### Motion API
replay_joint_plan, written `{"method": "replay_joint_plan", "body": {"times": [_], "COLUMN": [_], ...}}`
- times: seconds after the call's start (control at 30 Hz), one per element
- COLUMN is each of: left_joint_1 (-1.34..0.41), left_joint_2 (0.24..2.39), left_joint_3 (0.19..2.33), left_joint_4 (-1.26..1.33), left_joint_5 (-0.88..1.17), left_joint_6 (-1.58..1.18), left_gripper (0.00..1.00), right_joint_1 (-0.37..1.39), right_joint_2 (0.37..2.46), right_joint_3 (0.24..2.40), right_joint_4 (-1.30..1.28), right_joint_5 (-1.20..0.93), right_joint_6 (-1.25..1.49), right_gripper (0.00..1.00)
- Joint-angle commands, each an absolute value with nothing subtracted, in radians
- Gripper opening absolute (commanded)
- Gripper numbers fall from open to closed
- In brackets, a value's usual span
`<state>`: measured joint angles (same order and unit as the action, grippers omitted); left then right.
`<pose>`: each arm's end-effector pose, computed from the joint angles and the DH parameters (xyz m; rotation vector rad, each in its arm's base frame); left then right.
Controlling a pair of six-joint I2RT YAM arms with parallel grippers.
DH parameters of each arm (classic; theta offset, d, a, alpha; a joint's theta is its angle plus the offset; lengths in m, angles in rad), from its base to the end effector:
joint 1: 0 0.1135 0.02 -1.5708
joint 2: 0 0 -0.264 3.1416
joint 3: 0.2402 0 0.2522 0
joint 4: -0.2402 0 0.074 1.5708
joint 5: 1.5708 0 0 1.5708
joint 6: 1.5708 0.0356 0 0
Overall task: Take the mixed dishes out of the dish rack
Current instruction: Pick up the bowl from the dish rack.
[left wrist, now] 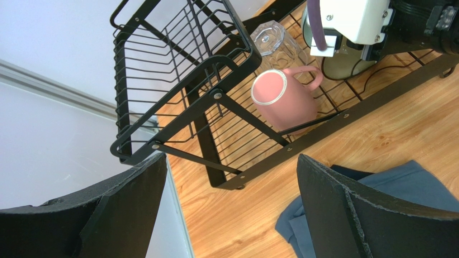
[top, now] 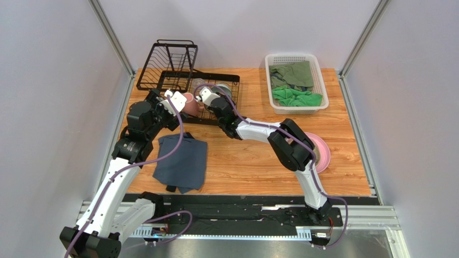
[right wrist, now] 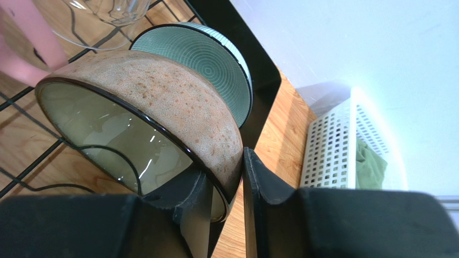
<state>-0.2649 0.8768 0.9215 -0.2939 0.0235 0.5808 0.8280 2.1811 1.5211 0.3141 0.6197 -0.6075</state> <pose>0.1922 -0.0530 0.3603 0.7639 1.6570 0.2019 0.3524 0.3532 0.1921 -0.8925 1.6473 -0.4404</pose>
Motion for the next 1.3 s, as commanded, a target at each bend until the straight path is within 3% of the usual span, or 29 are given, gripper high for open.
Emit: {"method": "replay_joint_plan", "body": {"times": [0.0, 1.27], "left_joint_1": [-0.261, -0.261], "left_joint_2": [0.851, 0.831], "left_joint_3": [0.911, 0.933], "left_joint_4": [-0.242, -0.247], "left_joint_5": [0.017, 0.002], "left_joint_6": [0.561, 0.548], "left_gripper": [0.98, 0.98], "right_joint_1": [0.861, 0.871], "right_joint_2": [2.203, 2.191], "right_joint_3": [1.529, 1.575], "right_joint_4": [0.462, 0.673], "right_joint_5": [0.675, 0.798], "right_joint_6": [-0.638, -0.836], "right_gripper": [0.00, 0.00]}}
